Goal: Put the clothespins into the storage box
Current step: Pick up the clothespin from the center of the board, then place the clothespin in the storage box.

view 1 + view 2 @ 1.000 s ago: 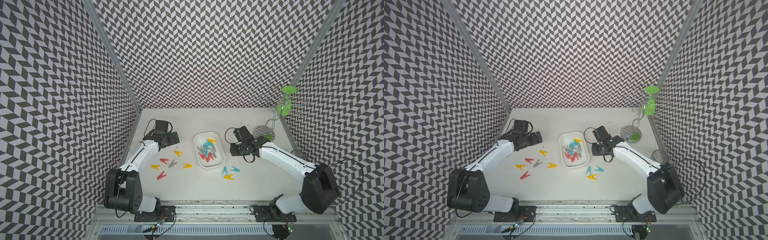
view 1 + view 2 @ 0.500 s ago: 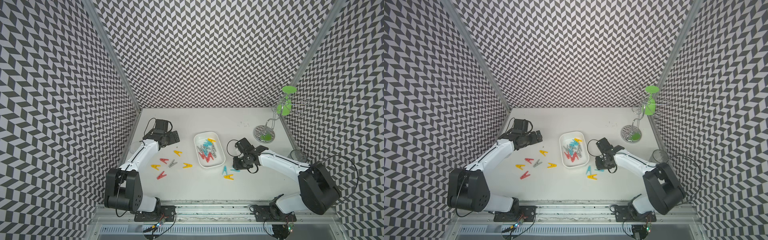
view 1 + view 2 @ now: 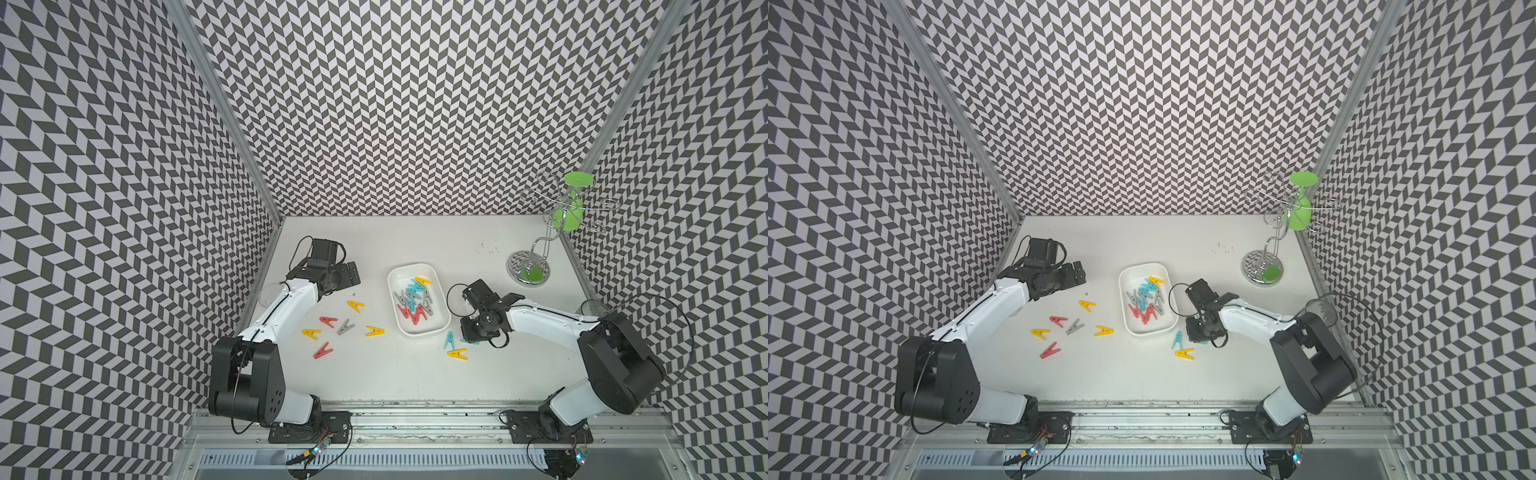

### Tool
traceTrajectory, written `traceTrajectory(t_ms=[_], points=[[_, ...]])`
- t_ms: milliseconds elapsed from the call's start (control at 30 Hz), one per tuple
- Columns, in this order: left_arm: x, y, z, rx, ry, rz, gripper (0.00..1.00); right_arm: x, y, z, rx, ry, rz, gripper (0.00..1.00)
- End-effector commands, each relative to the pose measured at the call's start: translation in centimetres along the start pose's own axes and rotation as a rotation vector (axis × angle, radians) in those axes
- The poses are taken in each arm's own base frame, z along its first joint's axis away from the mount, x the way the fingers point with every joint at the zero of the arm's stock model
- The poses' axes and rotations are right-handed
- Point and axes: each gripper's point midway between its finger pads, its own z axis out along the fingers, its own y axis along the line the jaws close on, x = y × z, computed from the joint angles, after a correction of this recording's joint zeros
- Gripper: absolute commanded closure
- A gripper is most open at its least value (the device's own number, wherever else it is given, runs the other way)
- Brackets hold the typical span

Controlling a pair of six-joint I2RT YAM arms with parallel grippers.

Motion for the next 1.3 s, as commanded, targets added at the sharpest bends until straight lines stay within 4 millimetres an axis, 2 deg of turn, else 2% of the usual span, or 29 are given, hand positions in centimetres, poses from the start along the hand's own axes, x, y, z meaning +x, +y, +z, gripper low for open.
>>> traceTrajectory(t_ms=[0,333,500,667,733,900,967,1133,1267], points=[[-0.4,-0.1,-0.6,0.002,-0.024,0.004,0.02,-0.2,-0.5,0.6,0.034,-0.009,-0.013,0.79],[-0.8,-0.3,-0.7,-0.001,-0.024,0.009,0.02,-1.9,-0.8,-0.4,0.074,-0.046,-0.003,0.94],[-0.9,-0.3,-0.7,-0.002,-0.026,0.008,0.02,-4.7,-0.9,-3.3,0.092,-0.121,0.008,0.97],[-1.3,-0.5,-0.8,0.000,-0.029,0.012,0.02,-8.5,-1.3,-6.9,0.145,-0.208,-0.001,0.97],[-1.4,-0.5,-0.8,-0.002,-0.029,0.013,0.02,-10.4,-0.6,-8.4,0.131,-0.255,-0.005,0.97],[-1.4,-0.6,-0.7,0.001,-0.028,0.013,0.02,-13.6,3.4,-10.8,0.053,-0.346,-0.065,0.97],[-1.3,-0.5,-0.6,-0.001,-0.026,0.011,0.02,-13.7,5.5,-10.6,0.033,-0.345,-0.098,0.97],[-0.9,-0.4,-0.4,-0.001,-0.024,0.005,0.02,-13.3,9.8,-8.0,-0.042,-0.314,-0.147,0.97],[-0.9,-0.5,-0.4,0.002,-0.022,0.004,0.02,-13.3,11.2,-5.5,-0.038,-0.279,-0.157,0.97]])
